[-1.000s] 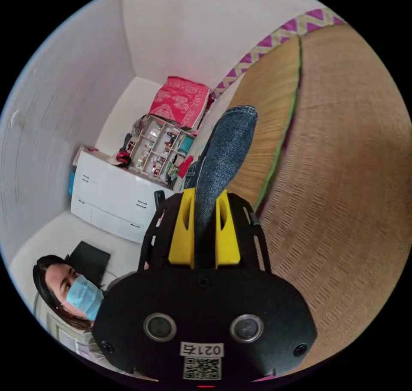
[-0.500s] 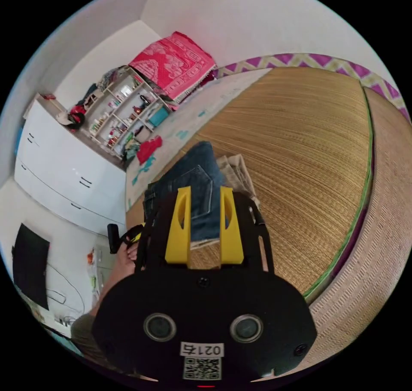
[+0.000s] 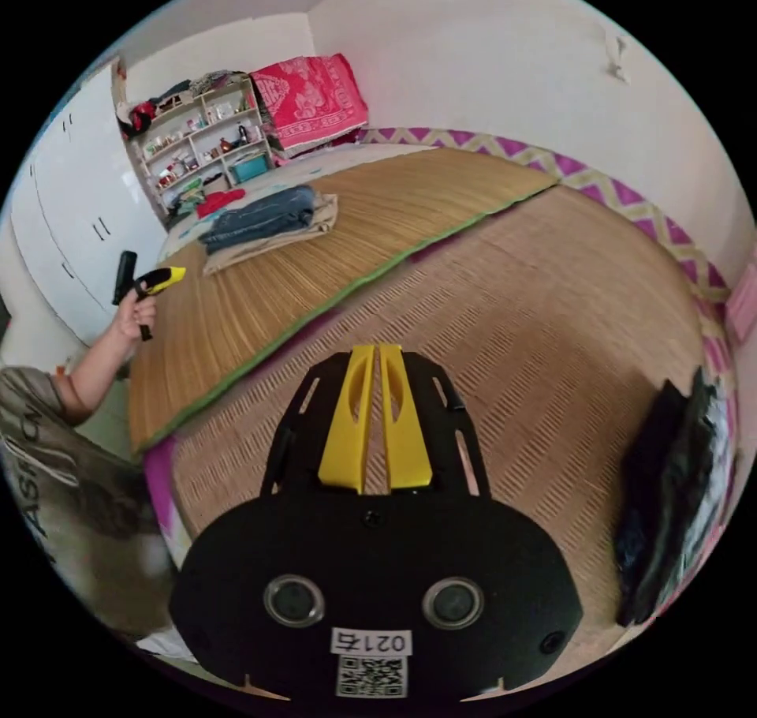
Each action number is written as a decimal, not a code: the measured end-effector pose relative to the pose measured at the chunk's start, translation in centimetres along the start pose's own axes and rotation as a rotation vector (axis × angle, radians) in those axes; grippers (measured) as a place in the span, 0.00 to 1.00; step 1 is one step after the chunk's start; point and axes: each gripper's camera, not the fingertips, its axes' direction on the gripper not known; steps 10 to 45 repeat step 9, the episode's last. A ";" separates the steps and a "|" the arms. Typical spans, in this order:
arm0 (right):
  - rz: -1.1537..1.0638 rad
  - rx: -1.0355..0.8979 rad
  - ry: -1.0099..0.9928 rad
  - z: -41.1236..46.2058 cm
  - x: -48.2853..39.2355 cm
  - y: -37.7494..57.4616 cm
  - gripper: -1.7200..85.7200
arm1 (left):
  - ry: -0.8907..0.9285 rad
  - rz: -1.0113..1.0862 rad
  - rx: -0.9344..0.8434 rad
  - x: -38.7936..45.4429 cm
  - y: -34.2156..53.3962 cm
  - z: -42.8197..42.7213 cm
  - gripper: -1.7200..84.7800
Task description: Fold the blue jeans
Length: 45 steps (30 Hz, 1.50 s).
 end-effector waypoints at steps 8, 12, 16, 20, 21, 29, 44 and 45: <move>0.040 0.082 0.613 -10.2 3.3 8.3 0.13 | 0.205 0.107 -0.141 20.7 3.0 24.5 0.01; 0.031 0.075 0.654 -10.5 3.9 8.2 0.15 | 0.205 0.103 -0.154 22.4 3.4 26.8 0.01; 0.031 0.075 0.654 -10.5 3.9 8.2 0.15 | 0.205 0.103 -0.154 22.4 3.4 26.8 0.01; 0.031 0.075 0.654 -10.5 3.9 8.2 0.15 | 0.205 0.103 -0.154 22.4 3.4 26.8 0.01; 0.031 0.075 0.654 -10.5 3.9 8.2 0.15 | 0.205 0.103 -0.154 22.4 3.4 26.8 0.01; 0.031 0.075 0.654 -10.5 3.9 8.2 0.15 | 0.205 0.103 -0.154 22.4 3.4 26.8 0.01; 0.031 0.075 0.654 -10.5 3.9 8.2 0.15 | 0.205 0.103 -0.154 22.4 3.4 26.8 0.01; 0.031 0.075 0.654 -10.5 3.9 8.2 0.15 | 0.205 0.103 -0.154 22.4 3.4 26.8 0.01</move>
